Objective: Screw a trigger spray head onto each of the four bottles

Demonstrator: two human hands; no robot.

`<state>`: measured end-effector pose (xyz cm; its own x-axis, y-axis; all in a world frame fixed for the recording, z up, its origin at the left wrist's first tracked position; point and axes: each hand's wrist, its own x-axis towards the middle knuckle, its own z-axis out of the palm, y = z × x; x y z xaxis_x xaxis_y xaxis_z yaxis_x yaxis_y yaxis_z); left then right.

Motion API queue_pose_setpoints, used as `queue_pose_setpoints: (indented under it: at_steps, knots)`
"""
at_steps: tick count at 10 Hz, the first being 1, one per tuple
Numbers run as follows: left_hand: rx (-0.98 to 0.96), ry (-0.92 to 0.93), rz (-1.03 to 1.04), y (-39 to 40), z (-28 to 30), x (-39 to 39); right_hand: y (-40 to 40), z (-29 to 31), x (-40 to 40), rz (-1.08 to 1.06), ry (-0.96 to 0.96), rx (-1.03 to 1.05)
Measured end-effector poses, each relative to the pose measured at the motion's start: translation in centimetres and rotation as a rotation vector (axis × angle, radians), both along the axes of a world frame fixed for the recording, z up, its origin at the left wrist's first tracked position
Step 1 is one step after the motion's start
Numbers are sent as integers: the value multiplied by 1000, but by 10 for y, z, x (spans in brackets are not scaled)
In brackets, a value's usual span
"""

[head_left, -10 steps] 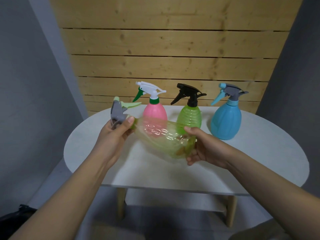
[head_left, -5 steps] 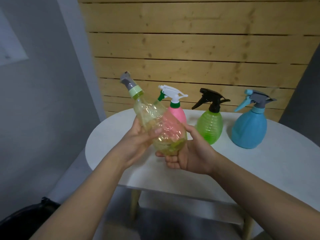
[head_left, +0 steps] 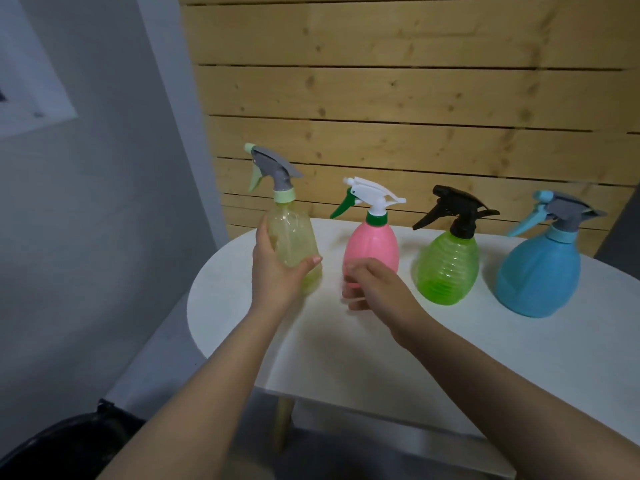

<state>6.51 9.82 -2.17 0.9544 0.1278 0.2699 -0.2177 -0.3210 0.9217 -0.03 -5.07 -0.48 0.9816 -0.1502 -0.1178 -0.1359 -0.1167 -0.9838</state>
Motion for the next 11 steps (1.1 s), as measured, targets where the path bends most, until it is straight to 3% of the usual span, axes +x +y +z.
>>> queue_pose_setpoints:
  at_steps: [2, 8, 10, 11]
  knots:
    - [67, -55, 86, -9, -14, 15, 8, 3, 5, 1, -40, -41]
    - [92, 63, 134, -30, -21, 28, -12, 17, -7, -11, -67, -73]
    - [111, 67, 169, -22, -1, 14, -25, 52, -29, -62, -219, -23]
    - [118, 9, 198, -20, 8, 3, -34, 83, -48, -112, -388, 90]
